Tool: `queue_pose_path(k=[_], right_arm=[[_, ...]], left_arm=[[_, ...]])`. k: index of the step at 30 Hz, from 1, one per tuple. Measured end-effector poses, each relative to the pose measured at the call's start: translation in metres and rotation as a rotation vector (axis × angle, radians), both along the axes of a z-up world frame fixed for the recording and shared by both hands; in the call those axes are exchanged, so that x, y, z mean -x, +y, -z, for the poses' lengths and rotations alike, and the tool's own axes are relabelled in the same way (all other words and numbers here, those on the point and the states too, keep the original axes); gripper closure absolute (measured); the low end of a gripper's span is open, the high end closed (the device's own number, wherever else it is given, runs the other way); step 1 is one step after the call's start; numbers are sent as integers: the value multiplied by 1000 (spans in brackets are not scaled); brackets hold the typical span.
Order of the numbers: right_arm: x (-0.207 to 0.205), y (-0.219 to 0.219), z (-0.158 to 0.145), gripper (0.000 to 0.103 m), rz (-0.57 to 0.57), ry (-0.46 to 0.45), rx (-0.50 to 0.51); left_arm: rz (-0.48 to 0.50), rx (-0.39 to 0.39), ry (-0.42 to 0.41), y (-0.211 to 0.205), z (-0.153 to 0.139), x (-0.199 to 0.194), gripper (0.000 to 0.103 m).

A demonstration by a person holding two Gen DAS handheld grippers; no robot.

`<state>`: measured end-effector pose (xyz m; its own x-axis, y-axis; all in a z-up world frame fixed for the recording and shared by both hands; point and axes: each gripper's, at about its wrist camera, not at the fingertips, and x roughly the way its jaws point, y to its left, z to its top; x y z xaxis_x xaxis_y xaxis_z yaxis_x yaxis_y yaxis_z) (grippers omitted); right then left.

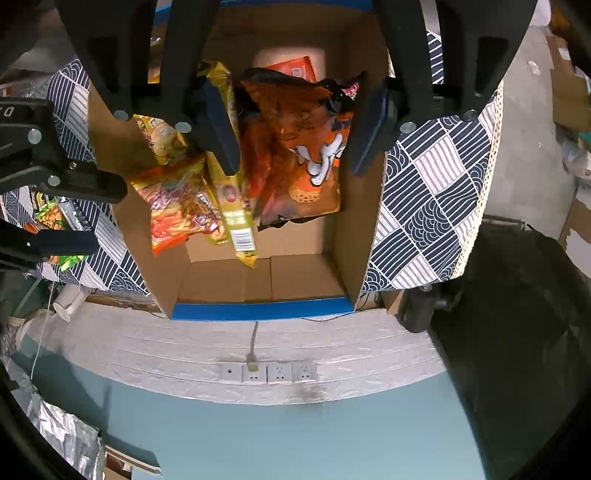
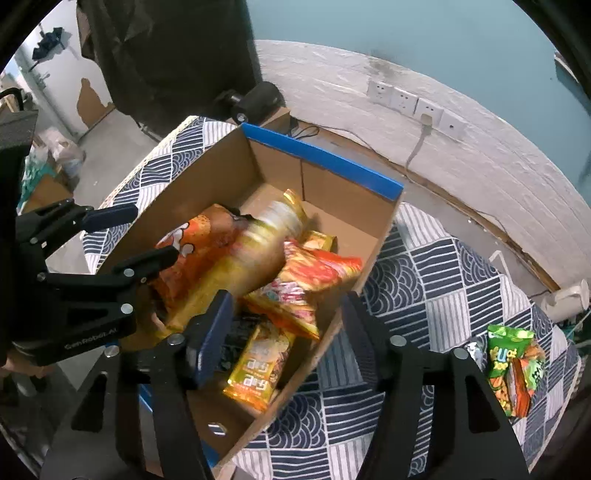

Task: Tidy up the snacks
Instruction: 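Move both tools back over the remaining snacks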

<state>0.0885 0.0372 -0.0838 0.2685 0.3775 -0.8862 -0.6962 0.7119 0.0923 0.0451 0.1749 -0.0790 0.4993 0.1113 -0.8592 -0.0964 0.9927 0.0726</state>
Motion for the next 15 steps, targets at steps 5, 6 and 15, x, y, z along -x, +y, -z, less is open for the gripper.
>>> queue_pose_path(k=[5,6,15], right_arm=[[0,-12,-4,37,24,-5,-2],[0,-15,-5,34,29,-5,-1],[-5,-50,-9,33,100,-6,-8]], left_arm=[[9,3,-10,-6,-3,-1,37],[11,2,-10,-8,-3,-2,36],[27,19,-8,-24,-6,-3,36]])
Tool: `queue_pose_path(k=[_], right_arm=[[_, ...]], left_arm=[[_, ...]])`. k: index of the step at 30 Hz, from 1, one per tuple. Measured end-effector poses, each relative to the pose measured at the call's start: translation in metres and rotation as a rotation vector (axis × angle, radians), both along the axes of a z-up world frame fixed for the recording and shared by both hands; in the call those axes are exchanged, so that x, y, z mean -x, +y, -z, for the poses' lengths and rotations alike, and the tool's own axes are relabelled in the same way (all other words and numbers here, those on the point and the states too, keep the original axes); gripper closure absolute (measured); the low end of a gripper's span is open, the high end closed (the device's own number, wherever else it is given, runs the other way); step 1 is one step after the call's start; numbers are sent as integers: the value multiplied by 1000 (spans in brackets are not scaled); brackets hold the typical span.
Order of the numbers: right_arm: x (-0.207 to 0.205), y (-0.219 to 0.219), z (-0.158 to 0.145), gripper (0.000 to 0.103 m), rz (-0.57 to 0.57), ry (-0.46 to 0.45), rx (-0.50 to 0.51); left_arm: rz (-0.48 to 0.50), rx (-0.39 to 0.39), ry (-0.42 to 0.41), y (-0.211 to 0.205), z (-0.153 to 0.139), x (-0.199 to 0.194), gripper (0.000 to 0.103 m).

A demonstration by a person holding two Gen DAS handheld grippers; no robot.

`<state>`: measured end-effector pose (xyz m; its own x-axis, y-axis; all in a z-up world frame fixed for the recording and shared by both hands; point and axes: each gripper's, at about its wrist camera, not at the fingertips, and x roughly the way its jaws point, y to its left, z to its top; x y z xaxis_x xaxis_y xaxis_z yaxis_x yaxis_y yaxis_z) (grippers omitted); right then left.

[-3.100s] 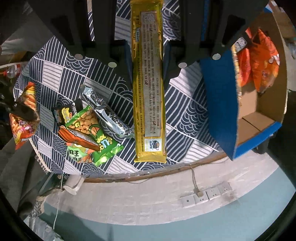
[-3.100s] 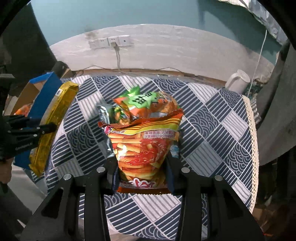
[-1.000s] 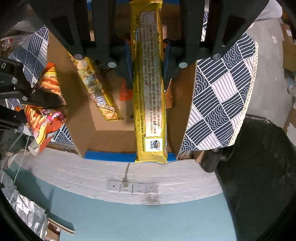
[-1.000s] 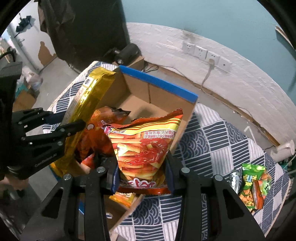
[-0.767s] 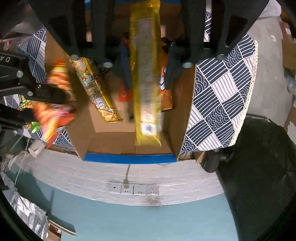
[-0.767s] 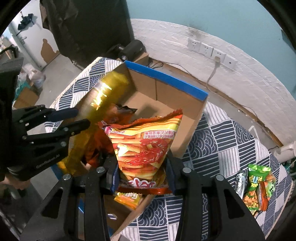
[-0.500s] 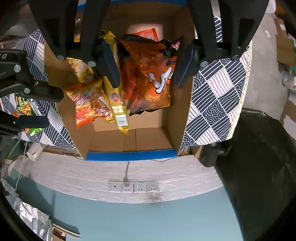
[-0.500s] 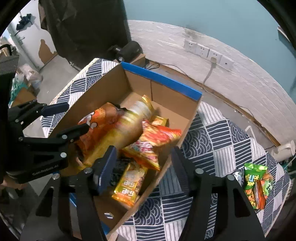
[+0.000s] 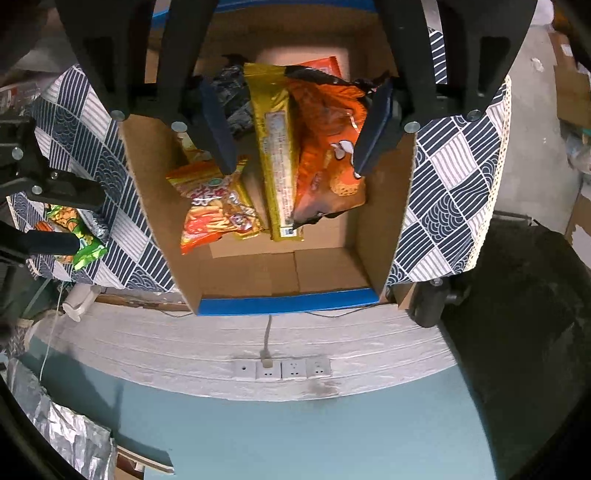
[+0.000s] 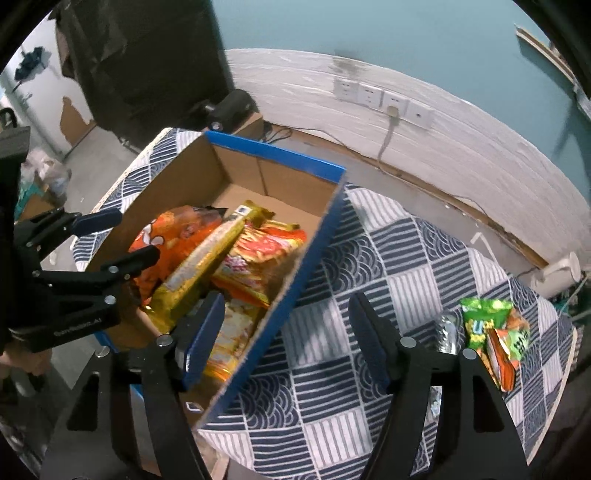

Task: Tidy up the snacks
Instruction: 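Move both tools back over the remaining snacks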

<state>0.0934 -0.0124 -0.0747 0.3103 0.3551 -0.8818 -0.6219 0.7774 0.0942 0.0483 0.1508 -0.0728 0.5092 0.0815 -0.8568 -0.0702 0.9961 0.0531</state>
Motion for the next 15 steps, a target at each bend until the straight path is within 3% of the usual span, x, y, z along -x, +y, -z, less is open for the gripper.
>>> queue_pose_path(k=[15], right_arm=[[-6,-79,3,33,113,0,-9]], left_arm=[[74,36,16,-49,-3,-11,36]])
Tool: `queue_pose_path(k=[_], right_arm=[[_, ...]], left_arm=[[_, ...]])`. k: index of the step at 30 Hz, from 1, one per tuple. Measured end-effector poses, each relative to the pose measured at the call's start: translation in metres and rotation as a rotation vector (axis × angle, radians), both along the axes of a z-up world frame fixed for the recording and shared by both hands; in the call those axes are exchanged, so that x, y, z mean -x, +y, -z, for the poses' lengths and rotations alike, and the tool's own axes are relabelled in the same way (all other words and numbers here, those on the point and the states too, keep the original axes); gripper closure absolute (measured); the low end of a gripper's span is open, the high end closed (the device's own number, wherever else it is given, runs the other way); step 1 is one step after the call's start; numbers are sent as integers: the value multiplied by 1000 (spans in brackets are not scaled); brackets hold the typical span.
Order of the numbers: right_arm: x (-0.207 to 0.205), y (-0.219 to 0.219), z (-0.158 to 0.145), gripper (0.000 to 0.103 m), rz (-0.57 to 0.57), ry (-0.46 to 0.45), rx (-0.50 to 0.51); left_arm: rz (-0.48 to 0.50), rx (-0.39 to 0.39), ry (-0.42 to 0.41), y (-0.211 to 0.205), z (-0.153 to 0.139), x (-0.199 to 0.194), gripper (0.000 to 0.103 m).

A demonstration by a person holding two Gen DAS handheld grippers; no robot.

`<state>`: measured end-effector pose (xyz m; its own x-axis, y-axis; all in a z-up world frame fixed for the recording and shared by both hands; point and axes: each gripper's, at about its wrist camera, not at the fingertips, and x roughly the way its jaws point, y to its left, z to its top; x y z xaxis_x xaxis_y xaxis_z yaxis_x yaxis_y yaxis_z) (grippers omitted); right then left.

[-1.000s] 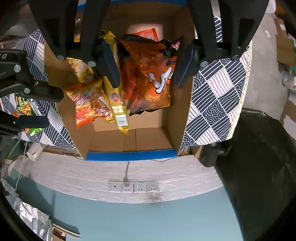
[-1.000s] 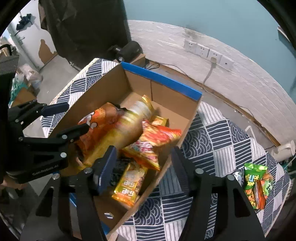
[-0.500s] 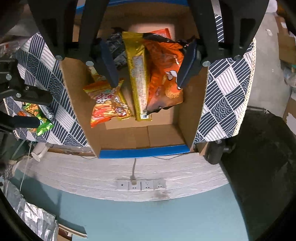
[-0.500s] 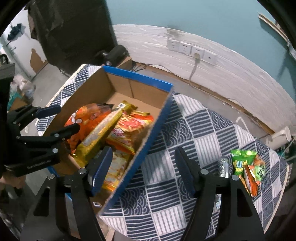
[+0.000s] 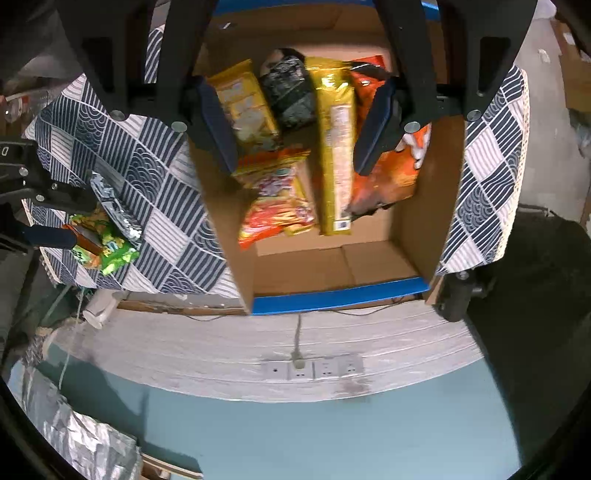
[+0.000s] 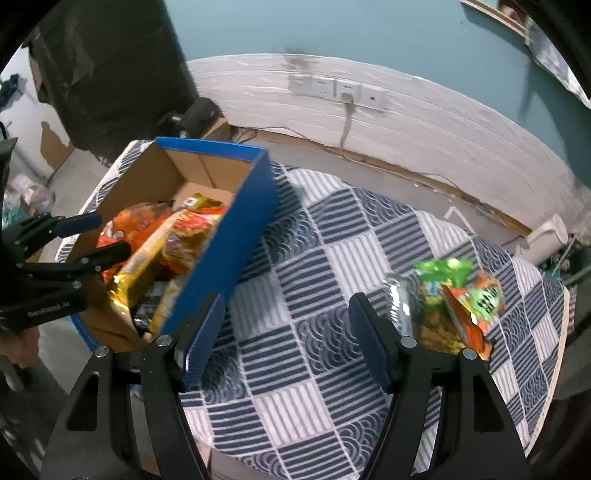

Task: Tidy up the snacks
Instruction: 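Move both tools back over the remaining snacks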

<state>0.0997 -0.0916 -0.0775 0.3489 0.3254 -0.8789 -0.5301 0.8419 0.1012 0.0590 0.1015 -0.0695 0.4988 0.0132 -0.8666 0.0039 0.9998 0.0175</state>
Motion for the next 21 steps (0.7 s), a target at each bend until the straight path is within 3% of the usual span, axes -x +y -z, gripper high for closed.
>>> queue_pose_path(k=[21], right_arm=[[-22,-144,18,33,214,17,2]], left_arm=[[173,-41,46,-109,13,-23,36]])
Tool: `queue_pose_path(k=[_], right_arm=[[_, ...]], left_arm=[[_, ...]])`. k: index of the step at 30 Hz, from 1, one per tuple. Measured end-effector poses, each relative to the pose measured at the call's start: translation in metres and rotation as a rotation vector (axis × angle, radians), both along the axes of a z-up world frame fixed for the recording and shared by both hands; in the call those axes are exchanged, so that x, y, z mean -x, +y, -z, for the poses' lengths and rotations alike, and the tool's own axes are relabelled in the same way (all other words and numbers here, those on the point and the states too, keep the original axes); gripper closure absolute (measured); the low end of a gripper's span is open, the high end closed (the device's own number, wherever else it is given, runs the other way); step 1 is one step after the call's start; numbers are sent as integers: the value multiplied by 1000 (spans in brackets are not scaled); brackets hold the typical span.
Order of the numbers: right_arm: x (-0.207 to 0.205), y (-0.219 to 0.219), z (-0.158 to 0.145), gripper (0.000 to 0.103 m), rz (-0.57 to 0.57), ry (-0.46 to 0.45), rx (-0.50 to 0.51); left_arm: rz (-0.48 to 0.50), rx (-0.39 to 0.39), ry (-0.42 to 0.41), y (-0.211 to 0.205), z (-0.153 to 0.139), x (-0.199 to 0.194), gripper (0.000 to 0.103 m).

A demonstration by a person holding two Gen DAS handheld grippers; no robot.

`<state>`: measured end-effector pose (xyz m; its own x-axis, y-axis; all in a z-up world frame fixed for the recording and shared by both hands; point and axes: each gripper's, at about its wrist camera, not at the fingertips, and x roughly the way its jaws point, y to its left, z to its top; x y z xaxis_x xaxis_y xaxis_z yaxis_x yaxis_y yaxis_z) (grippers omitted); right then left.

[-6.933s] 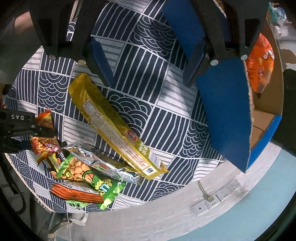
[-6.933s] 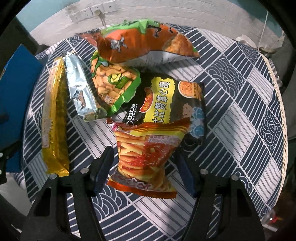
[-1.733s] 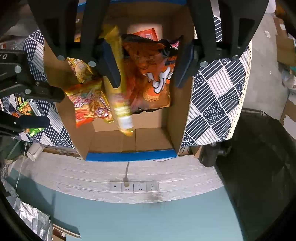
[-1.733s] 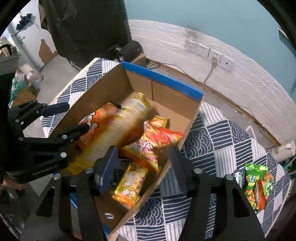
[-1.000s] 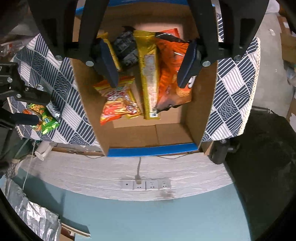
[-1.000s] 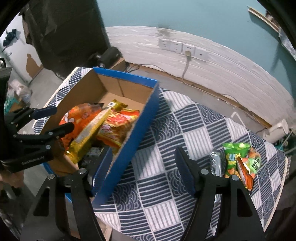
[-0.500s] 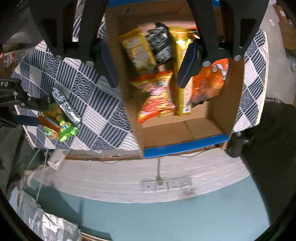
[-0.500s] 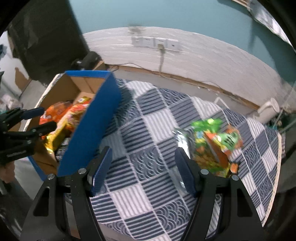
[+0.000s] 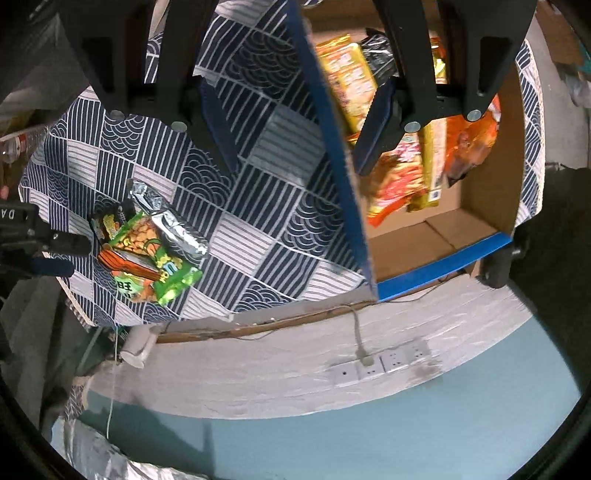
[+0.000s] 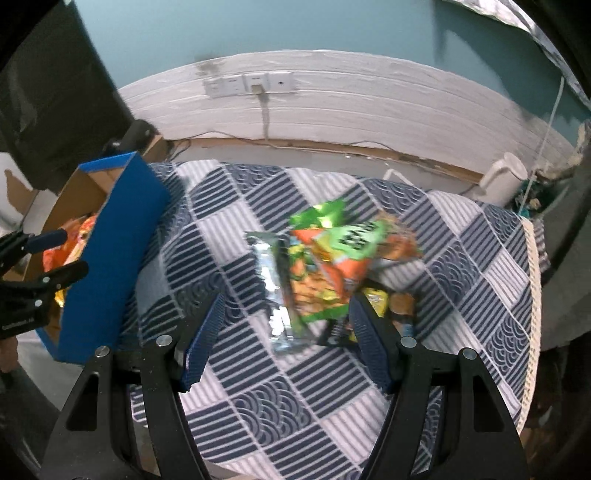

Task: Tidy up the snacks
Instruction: 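Move both tools back over the remaining snacks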

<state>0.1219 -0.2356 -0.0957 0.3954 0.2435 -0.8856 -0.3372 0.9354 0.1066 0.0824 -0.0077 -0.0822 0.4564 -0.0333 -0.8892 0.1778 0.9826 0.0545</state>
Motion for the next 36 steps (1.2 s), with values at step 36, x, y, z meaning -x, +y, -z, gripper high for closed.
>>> queue_pose_path(k=[36], right_arm=[[-91,-121,115,33,172,166,151]], left_arm=[[42,-30,120,-73,85,-81,32]])
